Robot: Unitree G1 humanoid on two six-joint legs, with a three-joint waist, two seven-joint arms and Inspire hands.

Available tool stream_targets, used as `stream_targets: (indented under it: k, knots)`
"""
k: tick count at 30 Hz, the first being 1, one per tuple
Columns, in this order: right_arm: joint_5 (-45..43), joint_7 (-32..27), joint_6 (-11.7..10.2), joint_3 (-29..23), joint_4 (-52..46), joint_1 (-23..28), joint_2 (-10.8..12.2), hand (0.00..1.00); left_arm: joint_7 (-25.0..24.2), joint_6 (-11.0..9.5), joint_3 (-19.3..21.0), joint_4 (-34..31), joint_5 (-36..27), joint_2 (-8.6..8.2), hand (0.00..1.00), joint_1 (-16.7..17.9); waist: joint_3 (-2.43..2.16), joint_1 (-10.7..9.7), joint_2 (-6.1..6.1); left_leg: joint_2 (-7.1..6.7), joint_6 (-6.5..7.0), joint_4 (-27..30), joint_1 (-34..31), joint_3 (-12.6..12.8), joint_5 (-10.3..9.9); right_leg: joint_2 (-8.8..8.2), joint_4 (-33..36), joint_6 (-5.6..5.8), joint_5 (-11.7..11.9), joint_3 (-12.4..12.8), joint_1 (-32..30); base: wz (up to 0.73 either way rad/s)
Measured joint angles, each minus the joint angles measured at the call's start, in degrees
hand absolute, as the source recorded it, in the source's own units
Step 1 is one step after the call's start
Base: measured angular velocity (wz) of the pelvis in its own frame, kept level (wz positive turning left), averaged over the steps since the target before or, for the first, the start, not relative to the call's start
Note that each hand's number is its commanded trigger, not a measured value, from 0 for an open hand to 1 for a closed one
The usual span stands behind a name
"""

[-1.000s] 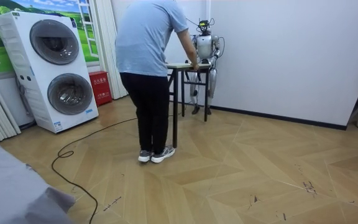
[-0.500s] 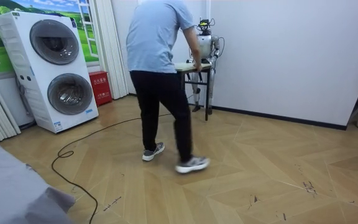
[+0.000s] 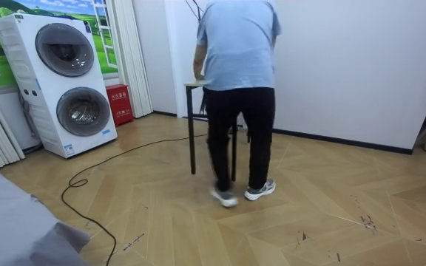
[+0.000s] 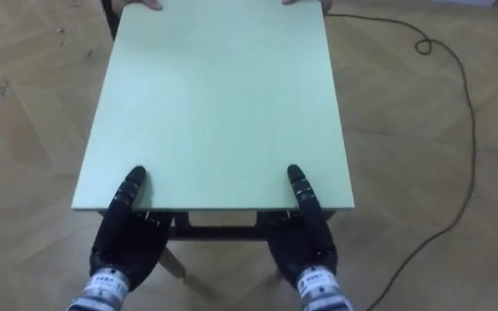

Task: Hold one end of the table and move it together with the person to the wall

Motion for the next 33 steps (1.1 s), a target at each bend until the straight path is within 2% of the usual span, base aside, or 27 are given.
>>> stream_targets:
  k: [1, 2, 4, 8, 9, 10, 11, 12, 13, 14, 15, 16, 17, 18, 19, 20, 21, 23, 25, 26, 29, 31, 32, 33]
  knots:
    - [0.14, 0.06, -0.27, -0.10, 0.00, 0.02, -0.20, 1.00, 0.00, -0.02, -0.27, 0.01, 0.23, -0.34, 1.00, -0.01, -0.02, -1.06, 0.03, 0.87, 0.24, -0.81, 0.12, 4.73, 0.60, 0.11, 0.03, 0.04, -0.03, -0.80, 0.67, 1.09]
    - [0.02, 0.37, -0.32, -0.52, -0.02, 0.37, -0.17, 1.00, 0.02, 0.00, -0.59, 0.07, 0.20, -0.34, 1.00, 0.01, -0.02, -1.98, 0.03, 1.22, 0.35, -1.51, 0.45, 6.58, 0.95, 0.30, 0.02, 0.11, -0.07, -0.79, 1.32, 1.06]
    - [-0.17, 0.55, 0.01, -1.04, -0.17, 0.76, -0.16, 1.00, 0.02, 0.00, -0.90, 0.10, 0.19, -0.33, 1.00, 0.10, 0.02, -1.88, 0.13, 1.26, 0.32, -1.58, 0.73, 6.60, 1.12, 0.37, 0.08, 0.46, -0.29, -1.59, 2.12, 0.58]
    - [-2.02, 0.54, -0.04, -2.02, -0.84, 0.67, -0.08, 1.00, 0.01, -0.12, -1.60, 0.10, 0.04, -0.82, 1.00, 0.12, -0.07, -1.58, 1.52, 0.76, 0.68, -1.80, 0.64, 6.47, 1.37, -0.30, 0.31, 0.76, -0.49, -5.56, 3.35, 0.42]
    - [-2.19, 0.54, -0.04, -2.11, -0.84, 0.67, 0.02, 1.00, 0.01, -0.14, -1.61, 0.10, 0.04, -0.89, 1.00, 0.13, -0.07, -1.36, 1.52, 0.70, 0.78, -1.99, 0.79, 6.21, 1.45, -0.44, 0.74, 1.02, -0.65, -5.70, 3.36, 0.36]
    - [-2.43, 0.53, -0.04, -2.20, -0.82, 0.67, 0.18, 1.00, 0.01, -0.15, -1.59, 0.14, 0.03, -0.98, 1.00, 0.22, 0.01, -0.89, 1.65, 0.74, 0.91, -2.66, 1.50, 4.66, 1.67, -0.93, 3.57, 1.78, -1.41, -6.09, 2.66, 0.31]
    - [-2.63, 0.49, 0.02, -2.25, -0.76, 0.75, 0.32, 1.00, 0.00, -0.15, -1.99, 0.28, -0.03, -1.14, 1.00, 0.40, 0.31, -0.85, 2.24, 0.84, 0.99, -2.95, 2.21, 1.27, 1.82, -1.62, 8.52, 2.23, -3.45, -5.83, -0.13, 0.28]
    - [-2.80, 0.46, 0.13, -2.25, -0.76, 0.76, 0.55, 1.00, -0.02, -0.43, -1.99, 0.25, -0.05, -1.10, 1.00, 0.53, 0.27, -0.52, 2.20, 0.61, 0.98, -2.78, 2.11, -0.65, 1.83, -1.56, 7.75, 2.24, -3.61, -4.87, -1.32, 0.17]
    - [-3.72, 0.43, 0.41, -2.28, -0.78, 0.43, 0.99, 1.00, -0.16, -0.94, -1.93, 0.24, -0.37, -0.94, 1.00, 0.56, 0.19, 0.41, 1.88, -0.28, 0.92, -2.53, 1.43, -3.03, 1.79, -2.11, 3.58, 0.86, -2.00, -3.00, -4.61, 0.44]
    - [-4.61, 0.44, 0.31, -2.53, -0.77, 0.61, 0.94, 1.00, -0.02, -0.85, -1.74, 0.67, -0.81, -1.30, 1.00, 0.61, 0.04, -0.33, 2.50, -1.04, 0.58, -2.58, 0.86, -4.22, 1.68, -3.54, 4.36, 0.10, 0.93, -3.54, -5.95, 0.62]
    - [-4.82, 0.47, 0.11, -2.64, -0.96, 0.83, 0.97, 1.00, 0.00, -0.51, -1.85, 0.67, -0.83, -1.29, 1.00, 0.79, -0.08, -0.58, 2.76, -1.09, 0.55, -2.76, 0.64, -3.47, 1.88, -3.75, 4.84, 0.31, 0.71, -3.93, -5.79, 0.88]
    - [-4.69, 0.47, 0.03, -2.66, -1.01, 0.73, 0.78, 1.00, -0.02, -0.37, -2.04, 0.67, -0.83, -1.56, 1.00, 0.91, -0.09, -0.42, 2.82, -0.99, 0.46, -3.11, 0.34, -0.85, 2.05, -4.11, 5.37, 0.32, 0.35, -5.24, -5.76, 0.73]
    - [-4.69, 0.47, -0.11, -2.77, -1.02, 0.73, 0.83, 1.00, -0.03, -0.58, -2.36, 0.69, -0.82, -1.68, 1.00, 0.94, -0.06, -0.41, 2.63, -0.95, 0.50, -3.83, 0.22, -0.09, 2.87, -4.38, 5.50, 0.37, 0.30, -5.68, -5.44, 0.72]
    - [-4.74, 0.47, -0.13, -2.76, -1.08, 0.79, 0.60, 1.00, -0.03, -0.59, -2.41, 0.75, -0.82, -1.60, 1.00, 0.96, -0.02, -0.66, 2.56, -1.13, 0.63, -4.16, 0.22, -0.52, 3.32, -4.58, 5.45, 0.56, 0.18, -5.63, -5.09, 0.93]
    - [-4.91, 0.46, -0.13, -2.69, -1.26, 1.13, 0.47, 1.00, -0.03, -0.60, -2.65, 0.81, -0.83, -1.27, 1.00, 1.02, 0.00, -1.50, 2.32, -1.31, 0.77, -4.61, 0.24, -1.18, 3.91, -4.74, 5.16, 1.25, -0.26, -5.40, -4.02, 1.05]
    - [-4.94, 0.43, -0.16, -2.72, -1.27, 1.37, 0.61, 1.00, -0.01, -0.77, -2.80, 0.81, -0.82, -1.05, 1.00, 1.06, 0.02, -1.81, 1.88, -2.18, 0.89, -4.67, 0.12, -2.11, 4.29, -4.83, 5.08, 1.94, -0.80, -4.75, -3.29, 0.97]
    - [-4.94, 0.32, -0.07, -2.72, -1.22, 1.37, 0.65, 1.00, -0.01, -0.89, -2.82, 0.80, -0.81, -0.88, 1.00, 1.14, 0.05, -1.76, 1.73, -2.27, 0.90, -4.60, 0.08, -2.21, 4.32, -4.84, 4.90, 2.13, -0.92, -4.27, -2.91, 0.72]
    - [-4.87, 0.21, -0.07, -2.10, -1.19, 1.35, 0.86, 1.00, -0.01, -1.51, -2.86, 0.78, -0.81, -0.32, 1.00, 1.34, -0.03, -0.88, 1.37, -2.92, 1.03, -4.44, -0.44, -3.58, 4.56, -4.70, 4.13, 2.76, -1.31, -1.10, -2.08, 0.50]
    - [-4.47, 0.21, -0.06, -1.95, -1.18, 1.37, 0.76, 1.00, -0.01, -1.57, -2.79, 0.69, -0.82, -0.18, 1.00, 1.36, -0.03, 0.87, 1.30, -3.20, 1.07, -4.27, -0.55, -4.12, 4.62, -4.61, 3.90, 2.88, -1.39, 0.49, -1.77, 0.26]
    - [-4.20, 0.21, -0.06, -1.78, -1.18, 1.33, 0.79, 1.00, -0.01, -1.61, -2.64, 0.38, -0.81, -0.07, 1.00, 1.37, -0.02, 1.87, 1.23, -3.26, 1.07, -4.01, -0.84, -4.62, 4.62, -4.57, 3.81, 2.89, -1.39, 0.61, -1.68, 0.20]
    - [-4.13, 0.21, -0.06, -1.15, -1.18, 1.35, 0.93, 1.00, -0.01, -1.76, -2.49, -0.49, -0.77, 0.45, 1.00, 2.42, -0.07, 3.23, 0.94, -3.44, 1.06, -3.51, -1.27, -6.08, 4.61, -4.32, 2.38, 2.89, -1.38, 0.38, -0.25, 0.32]
    - [-4.21, 0.21, -0.06, -1.07, -1.17, 1.36, 0.95, 1.00, -0.02, -1.98, -2.50, -0.61, -0.70, 0.45, 1.00, 2.64, -0.09, 2.92, 0.84, -3.69, 0.95, -2.57, -2.21, -7.81, 4.69, -4.29, 1.89, 2.90, -1.39, -1.03, 0.61, 0.69]
    - [-4.16, 0.21, -0.06, -1.11, -1.17, 1.40, 0.96, 1.00, -0.02, -2.00, -2.55, -0.67, -0.69, 0.45, 1.00, 2.60, -0.09, 2.47, 0.83, -3.67, 0.92, -2.01, -2.98, -7.92, 4.96, -4.33, 1.89, 2.98, -1.44, -2.42, 1.20, 0.94]
    - [-4.12, 0.21, -0.06, -1.11, -1.17, 1.46, 0.95, 1.00, -0.02, -1.99, -2.55, -0.67, -0.70, 0.47, 1.00, 2.61, -0.09, 2.10, 0.83, -3.66, 0.96, -1.79, -3.31, -7.82, 5.18, -4.33, 1.89, 3.04, -1.48, -2.72, 1.50, 1.11]
